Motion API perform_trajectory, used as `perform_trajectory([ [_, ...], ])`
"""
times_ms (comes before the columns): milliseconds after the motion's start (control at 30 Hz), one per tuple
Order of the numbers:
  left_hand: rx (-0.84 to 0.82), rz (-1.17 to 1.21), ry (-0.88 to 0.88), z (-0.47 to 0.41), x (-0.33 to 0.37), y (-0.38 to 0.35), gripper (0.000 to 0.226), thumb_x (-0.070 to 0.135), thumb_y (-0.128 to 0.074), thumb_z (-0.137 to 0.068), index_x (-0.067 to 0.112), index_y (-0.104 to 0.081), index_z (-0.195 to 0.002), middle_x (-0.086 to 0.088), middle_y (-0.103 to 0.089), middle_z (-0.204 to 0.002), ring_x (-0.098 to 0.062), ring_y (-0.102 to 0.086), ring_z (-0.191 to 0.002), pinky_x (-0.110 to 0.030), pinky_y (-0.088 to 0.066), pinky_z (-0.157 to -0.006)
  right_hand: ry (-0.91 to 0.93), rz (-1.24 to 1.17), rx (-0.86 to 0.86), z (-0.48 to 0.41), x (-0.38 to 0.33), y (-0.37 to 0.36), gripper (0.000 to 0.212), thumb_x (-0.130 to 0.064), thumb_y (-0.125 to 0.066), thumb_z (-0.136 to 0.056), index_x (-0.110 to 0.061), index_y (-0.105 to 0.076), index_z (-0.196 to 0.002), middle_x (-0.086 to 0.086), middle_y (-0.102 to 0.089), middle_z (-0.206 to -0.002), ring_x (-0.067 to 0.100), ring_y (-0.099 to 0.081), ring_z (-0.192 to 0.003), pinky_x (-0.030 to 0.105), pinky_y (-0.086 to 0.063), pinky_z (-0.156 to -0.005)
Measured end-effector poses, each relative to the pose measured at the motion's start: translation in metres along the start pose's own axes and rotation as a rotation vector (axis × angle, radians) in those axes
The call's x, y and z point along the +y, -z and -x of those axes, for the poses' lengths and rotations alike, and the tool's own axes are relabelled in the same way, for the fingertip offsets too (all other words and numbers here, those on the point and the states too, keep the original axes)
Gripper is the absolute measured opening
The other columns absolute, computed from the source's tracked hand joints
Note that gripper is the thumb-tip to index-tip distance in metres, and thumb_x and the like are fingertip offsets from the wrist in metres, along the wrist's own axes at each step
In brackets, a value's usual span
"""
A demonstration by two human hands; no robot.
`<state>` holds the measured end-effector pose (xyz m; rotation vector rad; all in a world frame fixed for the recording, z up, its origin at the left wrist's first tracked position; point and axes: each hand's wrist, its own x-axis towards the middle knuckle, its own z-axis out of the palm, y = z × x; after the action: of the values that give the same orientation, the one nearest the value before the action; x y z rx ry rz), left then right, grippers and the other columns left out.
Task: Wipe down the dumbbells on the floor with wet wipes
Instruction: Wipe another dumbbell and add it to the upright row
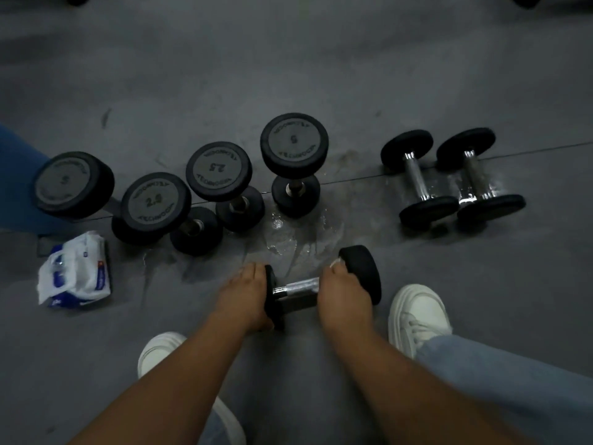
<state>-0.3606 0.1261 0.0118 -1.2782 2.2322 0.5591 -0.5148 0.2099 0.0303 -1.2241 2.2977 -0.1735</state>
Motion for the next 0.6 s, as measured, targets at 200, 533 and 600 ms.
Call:
perform_trajectory([
  [200,-0.036,0.012,0.051,0.001,0.003,0.000,0.122,0.045,-0.086,-0.054,0.012,-0.016,-0.148,-0.007,-0.028,-0.151,-0.025,-0.033,-0.139,-0.038,-0.030,-0.113,-0.121,0.163,-0.240,-0.001,0.013,-0.029,0.075,-0.007,-0.041,-0.095,-0.003,0.008,-0.151,0.012,-0.052,-0.137,0.027,-0.067,-0.098,0.032,-0.044,-0.066],
  [533,-0.004,0.018,0.052,-0.001,0.001,-0.001,0.112,0.044,-0.087,-0.053,0.016,-0.024,-0.142,-0.003,-0.032,-0.145,-0.024,-0.036,-0.135,-0.041,-0.031,-0.111,-0.075,-0.097,-0.201,-0.003,0.022,-0.037,0.077,-0.004,-0.045,-0.090,-0.022,-0.006,-0.153,-0.012,0.000,-0.161,0.030,-0.060,-0.110,0.039,-0.048,-0.087],
  [600,-0.006,0.023,0.051,0.001,0.000,-0.002,0.114,0.044,-0.087,-0.054,0.015,-0.023,-0.143,-0.004,-0.030,-0.147,-0.024,-0.034,-0.137,-0.041,-0.031,-0.111,-0.137,-0.163,-0.175,-0.008,0.020,-0.037,0.075,-0.002,-0.043,-0.091,-0.024,-0.007,-0.153,-0.010,-0.004,-0.161,0.031,-0.057,-0.114,0.040,-0.046,-0.093],
])
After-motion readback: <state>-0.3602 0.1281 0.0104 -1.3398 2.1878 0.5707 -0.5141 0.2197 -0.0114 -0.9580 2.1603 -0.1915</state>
